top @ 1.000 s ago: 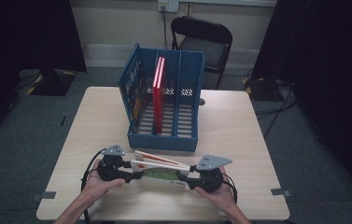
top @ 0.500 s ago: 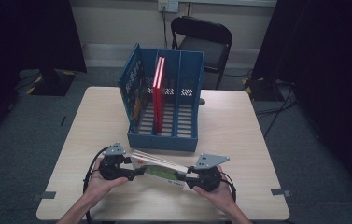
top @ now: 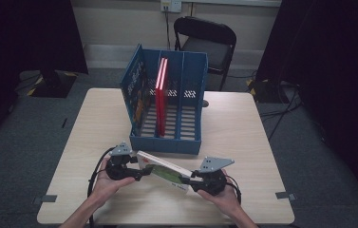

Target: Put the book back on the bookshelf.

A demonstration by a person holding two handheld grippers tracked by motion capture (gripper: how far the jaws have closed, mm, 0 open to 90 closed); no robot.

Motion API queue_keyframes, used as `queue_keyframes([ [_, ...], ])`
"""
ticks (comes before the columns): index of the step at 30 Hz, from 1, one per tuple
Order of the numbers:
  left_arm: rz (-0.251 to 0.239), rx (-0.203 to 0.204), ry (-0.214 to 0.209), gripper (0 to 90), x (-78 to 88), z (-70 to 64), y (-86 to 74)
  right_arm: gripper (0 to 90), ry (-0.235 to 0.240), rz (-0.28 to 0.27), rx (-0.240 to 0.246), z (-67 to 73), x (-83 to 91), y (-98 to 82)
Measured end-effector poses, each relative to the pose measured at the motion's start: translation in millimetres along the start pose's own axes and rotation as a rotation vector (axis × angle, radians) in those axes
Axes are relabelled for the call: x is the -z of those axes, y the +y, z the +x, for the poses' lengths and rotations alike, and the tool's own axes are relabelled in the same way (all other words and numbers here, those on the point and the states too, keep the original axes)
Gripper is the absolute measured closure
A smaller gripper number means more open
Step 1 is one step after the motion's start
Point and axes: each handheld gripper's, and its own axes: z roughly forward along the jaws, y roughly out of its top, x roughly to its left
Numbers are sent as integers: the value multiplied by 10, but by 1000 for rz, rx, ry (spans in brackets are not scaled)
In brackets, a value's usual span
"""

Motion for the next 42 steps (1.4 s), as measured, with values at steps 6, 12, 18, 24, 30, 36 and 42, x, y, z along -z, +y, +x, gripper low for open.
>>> queue_keyframes([
  [6, 5, -18, 18, 301, -25, -20, 13, 680, -10, 29, 10, -6, -141, -6],
  [12, 5, -23, 10, 336, -12, -90, -15, 710, -10, 19, 18, 4, -256, 36],
  [18, 14, -34, 24, 336, -24, -113, -2, 719, -12, 7, 21, 15, -279, 44],
  [24, 16, -43, 19, 334, -59, -145, 17, 715, -22, -4, 23, 18, -320, 47],
  [30, 18, -42, 17, 336, -60, -125, 20, 682, -32, -25, 15, 10, -326, 72],
  [36, 9, -46, 20, 321, -76, -120, 21, 761, -23, -20, 25, 43, -329, 92],
  [42, 2, -20, 1, 282, -68, -108, 14, 764, -26, -10, 32, 66, -328, 102],
])
